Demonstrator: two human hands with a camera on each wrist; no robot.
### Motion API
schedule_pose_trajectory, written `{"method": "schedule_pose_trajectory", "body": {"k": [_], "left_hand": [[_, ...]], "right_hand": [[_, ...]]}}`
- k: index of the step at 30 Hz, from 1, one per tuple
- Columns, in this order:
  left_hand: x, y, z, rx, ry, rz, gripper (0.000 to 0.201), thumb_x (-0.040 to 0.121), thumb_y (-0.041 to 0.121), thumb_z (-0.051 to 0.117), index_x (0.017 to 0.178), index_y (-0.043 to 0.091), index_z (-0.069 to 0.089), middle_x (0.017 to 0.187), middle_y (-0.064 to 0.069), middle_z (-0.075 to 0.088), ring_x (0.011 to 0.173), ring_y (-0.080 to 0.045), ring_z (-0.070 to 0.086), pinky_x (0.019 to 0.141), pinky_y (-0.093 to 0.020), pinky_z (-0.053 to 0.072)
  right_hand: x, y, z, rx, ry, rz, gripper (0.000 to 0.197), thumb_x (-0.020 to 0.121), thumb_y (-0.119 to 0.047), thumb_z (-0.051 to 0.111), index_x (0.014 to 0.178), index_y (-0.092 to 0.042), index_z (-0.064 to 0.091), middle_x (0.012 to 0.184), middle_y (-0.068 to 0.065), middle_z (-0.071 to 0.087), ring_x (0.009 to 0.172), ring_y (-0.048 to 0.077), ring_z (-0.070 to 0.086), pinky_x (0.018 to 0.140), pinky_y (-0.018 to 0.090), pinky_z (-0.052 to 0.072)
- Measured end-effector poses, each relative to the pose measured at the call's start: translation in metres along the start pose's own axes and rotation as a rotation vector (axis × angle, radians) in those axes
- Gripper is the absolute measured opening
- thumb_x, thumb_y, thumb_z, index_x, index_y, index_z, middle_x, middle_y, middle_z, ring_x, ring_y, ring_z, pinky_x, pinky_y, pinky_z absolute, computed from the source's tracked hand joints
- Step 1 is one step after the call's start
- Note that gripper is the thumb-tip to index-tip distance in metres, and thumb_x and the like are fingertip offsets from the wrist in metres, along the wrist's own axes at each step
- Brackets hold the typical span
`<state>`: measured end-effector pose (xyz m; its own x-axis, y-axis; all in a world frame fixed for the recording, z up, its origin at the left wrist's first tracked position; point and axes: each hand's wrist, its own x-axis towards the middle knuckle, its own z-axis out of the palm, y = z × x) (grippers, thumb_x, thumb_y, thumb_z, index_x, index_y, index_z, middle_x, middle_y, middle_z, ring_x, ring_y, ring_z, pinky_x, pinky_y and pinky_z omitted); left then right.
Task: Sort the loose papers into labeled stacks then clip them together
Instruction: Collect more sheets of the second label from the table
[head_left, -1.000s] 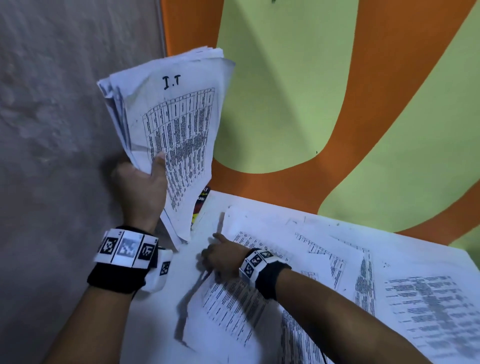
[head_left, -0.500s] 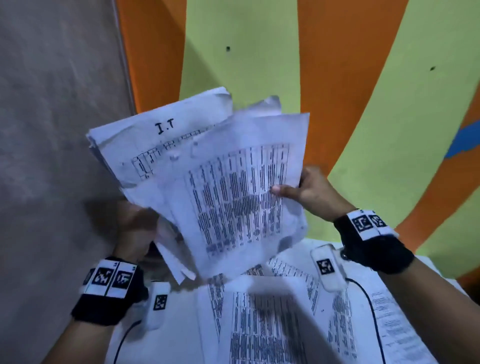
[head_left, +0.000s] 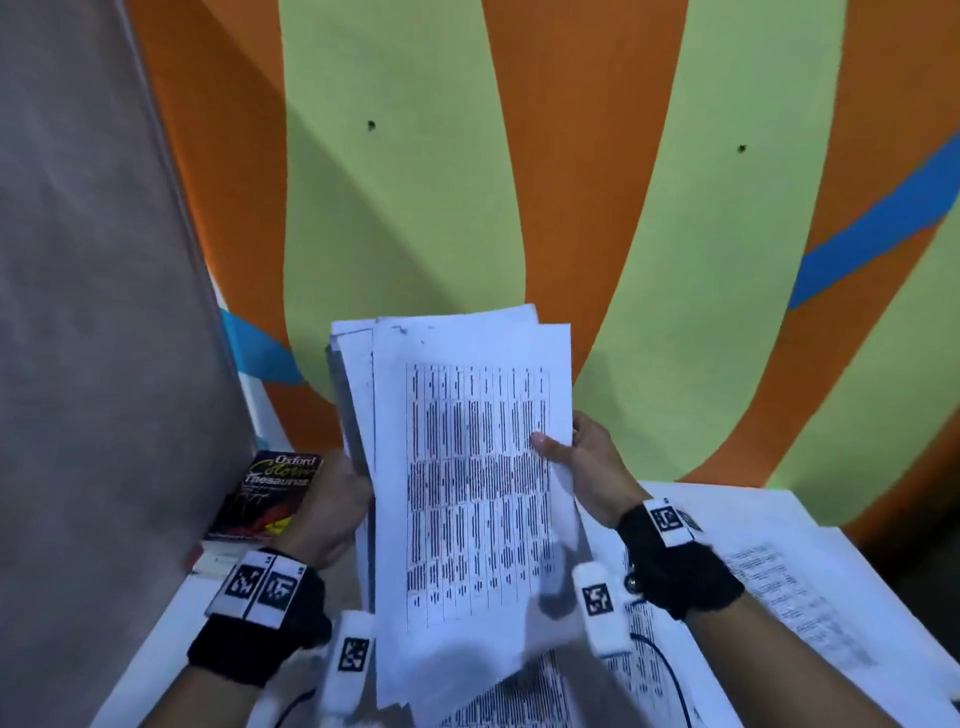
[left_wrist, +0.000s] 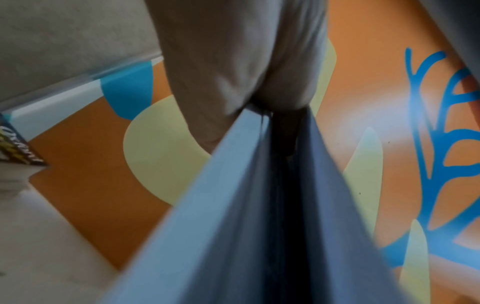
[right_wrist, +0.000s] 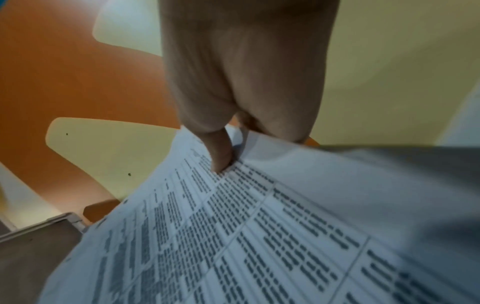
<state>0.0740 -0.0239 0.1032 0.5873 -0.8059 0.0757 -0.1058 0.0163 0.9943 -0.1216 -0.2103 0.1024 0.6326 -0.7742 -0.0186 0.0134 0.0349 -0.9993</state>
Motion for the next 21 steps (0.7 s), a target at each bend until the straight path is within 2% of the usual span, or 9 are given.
{"method": "schedule_pose_trajectory", "body": {"k": [3, 5, 6, 8, 9, 12, 15, 18, 21], "left_hand": [[-0.005, -0.010, 0.011, -0.085, 0.083, -0.110, 0.019, 0.094, 0.026, 0.057, 0.101, 0.015, 0.070, 0.098, -0.011, 0.074, 0.092, -0.032, 0.069, 0.084, -0.057, 0.054], [-0.013, -0.005, 0.024, -0.176, 0.086, -0.112, 0.060, 0.081, 0.067, 0.052, 0.099, 0.011, 0.064, 0.092, -0.003, 0.071, 0.084, -0.013, 0.066, 0.080, -0.032, 0.053], [-0.019, 0.003, 0.032, -0.114, 0.091, -0.057, 0.064, 0.071, 0.076, 0.050, 0.091, 0.015, 0.060, 0.080, 0.007, 0.065, 0.072, 0.001, 0.060, 0.070, -0.017, 0.047], [-0.028, 0.022, 0.044, 0.046, 0.150, 0.086, 0.041, 0.070, 0.056, 0.063, 0.095, 0.024, 0.058, 0.077, 0.020, 0.064, 0.063, 0.020, 0.054, 0.056, 0.001, 0.036], [-0.029, 0.029, 0.050, 0.110, 0.195, 0.143, 0.037, 0.075, 0.040, 0.070, 0.102, 0.016, 0.061, 0.087, 0.013, 0.068, 0.067, 0.017, 0.058, 0.052, 0.002, 0.036], [-0.018, 0.039, 0.051, 0.167, 0.322, 0.250, 0.048, 0.081, 0.014, 0.072, 0.092, -0.026, 0.048, 0.079, -0.030, 0.057, 0.059, -0.017, 0.062, 0.038, -0.004, 0.028], [-0.018, 0.053, 0.048, 0.149, 0.336, 0.331, 0.040, 0.077, 0.009, 0.076, 0.077, -0.020, 0.049, 0.049, -0.004, 0.047, 0.042, 0.000, 0.048, 0.040, -0.006, 0.030], [-0.024, 0.037, 0.050, 0.164, 0.298, 0.293, 0.057, 0.072, 0.011, 0.081, 0.085, -0.031, 0.045, 0.053, -0.017, 0.053, 0.045, -0.017, 0.055, 0.038, -0.025, 0.038], [-0.030, 0.002, 0.053, 0.148, 0.280, 0.226, 0.081, 0.070, 0.042, 0.079, 0.096, -0.028, 0.046, 0.060, -0.015, 0.058, 0.056, -0.023, 0.061, 0.050, -0.039, 0.048]], "right_hand": [[-0.008, 0.017, 0.000, 0.023, 0.149, -0.040, 0.036, 0.085, 0.000, 0.066, 0.119, -0.007, 0.056, 0.116, 0.006, 0.069, 0.102, 0.016, 0.067, 0.088, 0.029, 0.054], [-0.015, 0.020, 0.003, -0.020, 0.221, -0.095, 0.022, 0.085, 0.001, 0.067, 0.102, -0.012, 0.065, 0.103, 0.001, 0.073, 0.091, 0.014, 0.069, 0.080, 0.027, 0.054], [-0.020, 0.018, 0.005, -0.033, 0.247, -0.130, 0.020, 0.084, 0.002, 0.067, 0.097, -0.014, 0.066, 0.098, -0.001, 0.073, 0.086, 0.012, 0.069, 0.079, 0.028, 0.053], [-0.026, 0.010, 0.010, -0.059, 0.276, -0.228, 0.019, 0.085, 0.000, 0.067, 0.096, -0.015, 0.066, 0.095, -0.002, 0.073, 0.083, 0.010, 0.068, 0.079, 0.031, 0.053], [-0.029, 0.003, 0.012, -0.069, 0.289, -0.288, 0.019, 0.085, -0.001, 0.067, 0.096, -0.016, 0.066, 0.095, -0.002, 0.073, 0.084, 0.012, 0.068, 0.080, 0.032, 0.054], [-0.037, -0.025, 0.015, -0.103, 0.309, -0.446, 0.016, 0.086, -0.006, 0.067, 0.097, -0.017, 0.063, 0.094, 0.001, 0.072, 0.089, 0.020, 0.067, 0.081, 0.036, 0.054], [-0.042, -0.040, 0.013, -0.052, 0.238, -0.504, 0.033, 0.084, -0.006, 0.071, 0.112, -0.016, 0.057, 0.105, -0.001, 0.069, 0.096, 0.007, 0.067, 0.080, 0.025, 0.054], [-0.045, -0.022, 0.003, -0.036, 0.154, -0.443, 0.060, 0.081, -0.002, 0.072, 0.131, -0.015, 0.042, 0.122, -0.003, 0.061, 0.108, -0.004, 0.061, 0.084, 0.016, 0.052], [-0.050, 0.013, -0.004, -0.132, 0.156, -0.333, 0.058, 0.084, 0.001, 0.067, 0.132, -0.011, 0.038, 0.118, -0.002, 0.059, 0.098, -0.011, 0.061, 0.080, 0.014, 0.052]]}}
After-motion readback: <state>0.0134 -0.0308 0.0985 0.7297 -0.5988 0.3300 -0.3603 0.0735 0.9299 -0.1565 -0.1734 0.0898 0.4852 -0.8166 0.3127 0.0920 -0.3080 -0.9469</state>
